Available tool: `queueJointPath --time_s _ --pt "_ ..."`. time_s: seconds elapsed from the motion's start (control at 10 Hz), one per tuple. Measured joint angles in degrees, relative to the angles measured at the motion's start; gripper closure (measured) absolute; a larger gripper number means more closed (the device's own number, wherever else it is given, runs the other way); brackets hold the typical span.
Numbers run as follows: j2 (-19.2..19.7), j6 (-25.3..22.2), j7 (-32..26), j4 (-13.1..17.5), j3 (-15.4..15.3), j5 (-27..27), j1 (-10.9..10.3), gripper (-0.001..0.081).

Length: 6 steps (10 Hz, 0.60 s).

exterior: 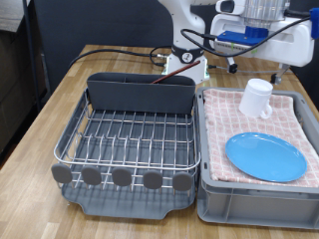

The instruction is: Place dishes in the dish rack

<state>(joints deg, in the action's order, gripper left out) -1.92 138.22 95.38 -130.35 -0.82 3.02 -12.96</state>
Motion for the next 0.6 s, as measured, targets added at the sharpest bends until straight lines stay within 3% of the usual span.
queueJointPath --time_s 0.2,0.4,0.6 --pt "1.47 9.66 0.01 -3.88 -0.09 -0.27 0.00 0.0004" --pt "2.01 18.89 3.98 -9.41 -0.08 -0.08 0.01 0.0004" --pt "2.04 18.96 11.64 -11.43 -0.04 -0.28 0.04 0.0004"
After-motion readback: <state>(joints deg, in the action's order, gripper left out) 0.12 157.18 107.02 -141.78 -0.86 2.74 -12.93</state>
